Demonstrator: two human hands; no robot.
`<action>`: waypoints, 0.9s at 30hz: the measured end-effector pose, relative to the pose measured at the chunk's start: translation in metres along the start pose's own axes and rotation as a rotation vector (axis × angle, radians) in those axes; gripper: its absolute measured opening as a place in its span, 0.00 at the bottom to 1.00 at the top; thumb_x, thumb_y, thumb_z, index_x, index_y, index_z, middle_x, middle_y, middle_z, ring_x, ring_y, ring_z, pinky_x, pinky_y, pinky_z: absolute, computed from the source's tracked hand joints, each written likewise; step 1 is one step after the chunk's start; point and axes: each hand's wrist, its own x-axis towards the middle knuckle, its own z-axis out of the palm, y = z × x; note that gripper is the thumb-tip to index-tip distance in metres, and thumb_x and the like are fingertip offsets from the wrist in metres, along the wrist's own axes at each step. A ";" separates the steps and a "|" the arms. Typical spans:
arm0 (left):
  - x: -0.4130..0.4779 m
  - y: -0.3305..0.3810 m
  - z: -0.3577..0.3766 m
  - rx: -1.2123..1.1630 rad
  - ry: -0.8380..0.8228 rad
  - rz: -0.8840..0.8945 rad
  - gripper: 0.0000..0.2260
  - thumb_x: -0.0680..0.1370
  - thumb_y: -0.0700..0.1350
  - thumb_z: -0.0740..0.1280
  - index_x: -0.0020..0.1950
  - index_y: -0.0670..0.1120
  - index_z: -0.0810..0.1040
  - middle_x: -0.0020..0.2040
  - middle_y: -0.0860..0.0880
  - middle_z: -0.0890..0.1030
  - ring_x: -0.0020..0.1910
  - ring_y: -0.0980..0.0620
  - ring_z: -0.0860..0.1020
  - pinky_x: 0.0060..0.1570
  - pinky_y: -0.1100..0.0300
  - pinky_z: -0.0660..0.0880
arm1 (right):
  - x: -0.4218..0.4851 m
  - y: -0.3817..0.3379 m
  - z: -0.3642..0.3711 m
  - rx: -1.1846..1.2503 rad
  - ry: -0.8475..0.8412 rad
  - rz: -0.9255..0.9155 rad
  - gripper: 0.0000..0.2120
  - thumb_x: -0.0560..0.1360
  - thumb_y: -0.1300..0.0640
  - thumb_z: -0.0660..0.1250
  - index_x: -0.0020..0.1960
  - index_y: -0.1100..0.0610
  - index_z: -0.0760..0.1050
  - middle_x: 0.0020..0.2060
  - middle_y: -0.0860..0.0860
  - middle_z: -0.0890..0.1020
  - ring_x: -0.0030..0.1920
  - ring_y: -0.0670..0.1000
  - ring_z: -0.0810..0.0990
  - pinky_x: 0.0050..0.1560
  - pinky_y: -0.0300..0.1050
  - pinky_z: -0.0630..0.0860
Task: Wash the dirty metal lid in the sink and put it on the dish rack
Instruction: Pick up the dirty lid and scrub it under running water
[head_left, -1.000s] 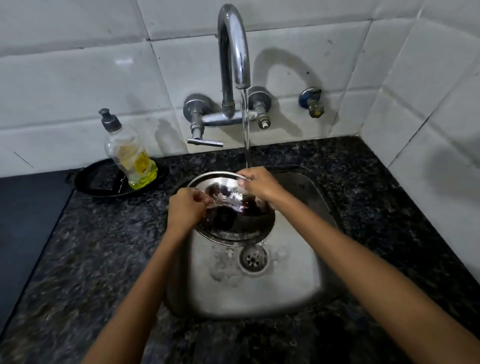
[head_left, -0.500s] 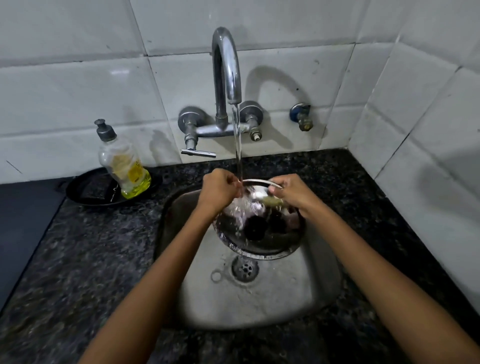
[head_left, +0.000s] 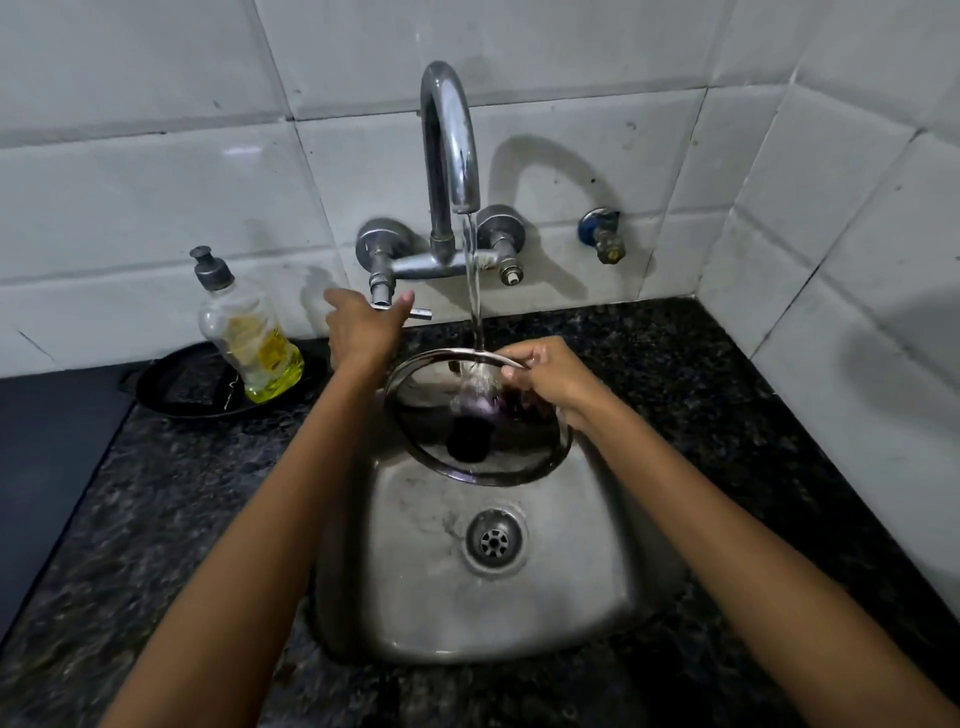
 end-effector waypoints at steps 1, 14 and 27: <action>0.003 0.003 0.003 -0.019 0.012 -0.014 0.33 0.71 0.57 0.67 0.66 0.38 0.60 0.66 0.36 0.72 0.63 0.37 0.72 0.58 0.48 0.70 | -0.002 -0.001 -0.004 0.007 0.009 -0.002 0.12 0.73 0.71 0.62 0.54 0.65 0.78 0.45 0.60 0.81 0.45 0.51 0.74 0.44 0.38 0.68; 0.007 0.001 0.018 0.285 0.218 0.182 0.28 0.72 0.49 0.69 0.64 0.37 0.62 0.64 0.36 0.73 0.62 0.35 0.71 0.53 0.42 0.71 | -0.006 -0.004 -0.015 0.095 0.038 0.019 0.14 0.74 0.71 0.61 0.57 0.65 0.76 0.25 0.40 0.80 0.25 0.36 0.74 0.28 0.26 0.67; 0.001 -0.012 0.004 1.012 0.133 0.681 0.33 0.70 0.40 0.68 0.69 0.47 0.53 0.66 0.41 0.67 0.61 0.40 0.68 0.58 0.41 0.66 | -0.021 0.000 -0.030 0.177 0.251 0.093 0.11 0.73 0.70 0.61 0.54 0.66 0.77 0.43 0.56 0.79 0.37 0.49 0.75 0.40 0.40 0.71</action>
